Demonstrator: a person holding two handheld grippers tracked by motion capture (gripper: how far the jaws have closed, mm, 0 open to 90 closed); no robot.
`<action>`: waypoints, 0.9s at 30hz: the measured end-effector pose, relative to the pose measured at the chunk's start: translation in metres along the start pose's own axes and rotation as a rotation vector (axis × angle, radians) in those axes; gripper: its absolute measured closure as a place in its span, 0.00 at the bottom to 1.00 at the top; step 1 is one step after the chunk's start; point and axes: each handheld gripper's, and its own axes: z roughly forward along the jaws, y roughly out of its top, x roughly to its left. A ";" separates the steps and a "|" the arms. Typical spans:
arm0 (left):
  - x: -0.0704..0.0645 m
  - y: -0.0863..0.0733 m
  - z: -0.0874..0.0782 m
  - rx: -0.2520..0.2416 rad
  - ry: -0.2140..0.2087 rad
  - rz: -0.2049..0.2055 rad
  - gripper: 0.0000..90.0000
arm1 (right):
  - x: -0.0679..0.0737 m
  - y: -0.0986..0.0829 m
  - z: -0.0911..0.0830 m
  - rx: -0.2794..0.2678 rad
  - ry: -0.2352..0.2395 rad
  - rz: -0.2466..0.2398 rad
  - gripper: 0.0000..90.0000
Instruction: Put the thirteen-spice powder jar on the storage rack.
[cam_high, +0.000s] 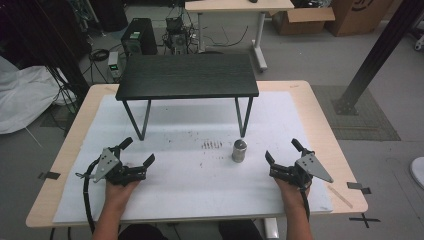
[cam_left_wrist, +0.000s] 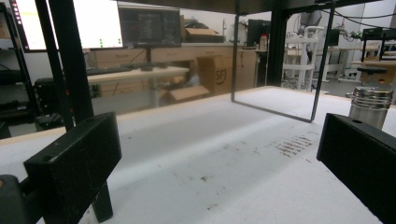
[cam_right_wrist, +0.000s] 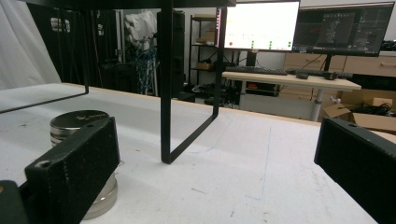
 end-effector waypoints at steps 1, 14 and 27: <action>0.000 0.000 0.000 0.000 0.000 0.000 0.00 | 0.000 0.000 0.000 -0.002 0.000 0.002 0.00; 0.000 0.000 0.000 0.000 0.002 0.000 0.00 | -0.002 0.001 0.001 0.012 0.010 0.021 0.00; 0.000 0.000 0.000 0.000 0.004 0.001 0.00 | -0.007 0.011 0.000 -0.001 0.040 0.057 0.00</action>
